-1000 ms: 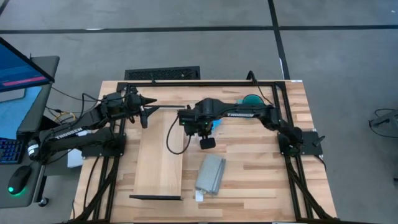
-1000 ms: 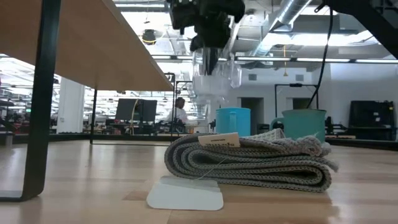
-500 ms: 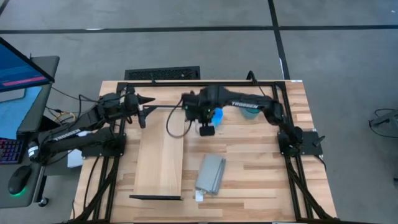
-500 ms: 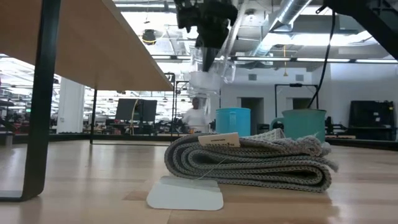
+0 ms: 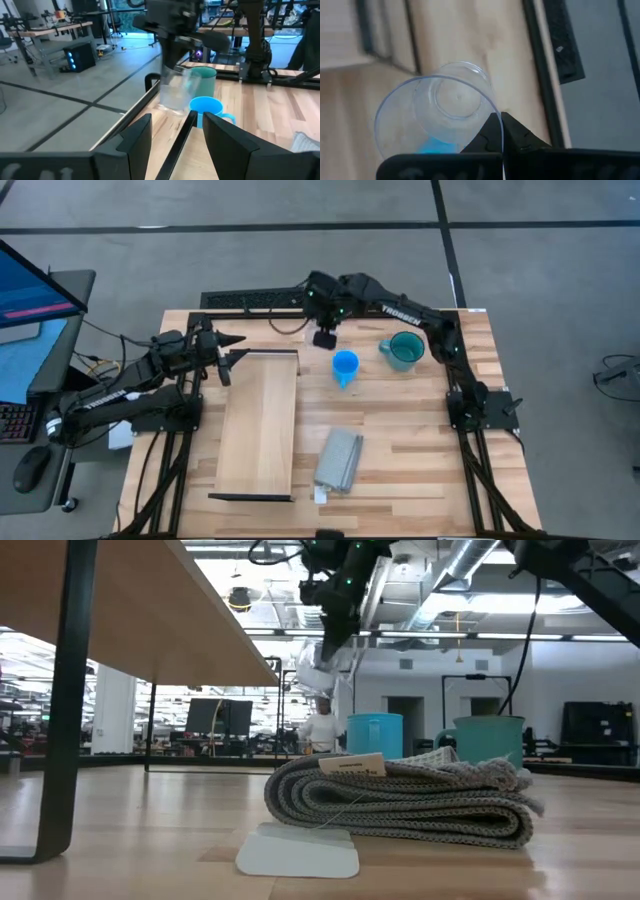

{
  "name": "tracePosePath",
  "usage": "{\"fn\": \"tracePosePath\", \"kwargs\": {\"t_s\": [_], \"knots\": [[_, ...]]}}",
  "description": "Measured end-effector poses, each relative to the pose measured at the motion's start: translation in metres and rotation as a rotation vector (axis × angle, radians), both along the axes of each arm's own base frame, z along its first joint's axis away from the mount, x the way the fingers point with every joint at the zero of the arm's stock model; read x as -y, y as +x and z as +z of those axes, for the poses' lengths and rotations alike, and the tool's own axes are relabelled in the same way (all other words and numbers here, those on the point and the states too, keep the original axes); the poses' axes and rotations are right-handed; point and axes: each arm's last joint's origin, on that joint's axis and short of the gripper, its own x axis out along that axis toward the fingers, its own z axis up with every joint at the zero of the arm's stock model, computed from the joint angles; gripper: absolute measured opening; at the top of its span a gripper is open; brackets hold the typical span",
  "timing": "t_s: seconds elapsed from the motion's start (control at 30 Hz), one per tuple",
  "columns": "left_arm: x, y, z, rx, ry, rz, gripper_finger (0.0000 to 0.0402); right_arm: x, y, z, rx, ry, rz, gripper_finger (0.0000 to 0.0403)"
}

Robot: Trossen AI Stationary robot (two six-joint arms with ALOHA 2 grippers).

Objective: Stack small to large cups/mugs on shelf
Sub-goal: Put the transparent mug on the shelf

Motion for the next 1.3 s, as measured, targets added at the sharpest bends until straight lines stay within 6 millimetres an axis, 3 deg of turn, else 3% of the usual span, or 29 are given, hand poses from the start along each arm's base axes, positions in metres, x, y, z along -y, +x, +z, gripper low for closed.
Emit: {"fn": "tracePosePath", "kwargs": {"t_s": [0.2, 0.37, 0.77, 1.0, 1.3], "knots": [[0.000, 0.000, 0.000, 0.004, -0.006, 0.001, 0.0169, 0.025, -0.008, -0.002, 0.011, -0.001, -0.053, 0.0005], [0.000, 0.000, 0.000, 0.005, -0.006, 0.001, 0.0169, 0.033, -0.004, -0.014, 0.025, 0.045, -0.041, 0.0005], [0.000, 0.000, 0.000, 0.000, 0.003, 0.008, 0.0169, 0.040, 0.014, -0.077, -0.154, 0.119, -0.024, 0.0006], [0.000, 0.000, 0.000, -0.002, 0.006, 0.007, 0.0169, 0.042, 0.020, -0.104, -0.217, 0.152, -0.014, 0.0005], [0.000, 0.000, -0.001, -0.016, 0.002, 0.007, 0.0169, 0.045, 0.021, -0.102, -0.181, 0.153, -0.014, 0.0007]]}}
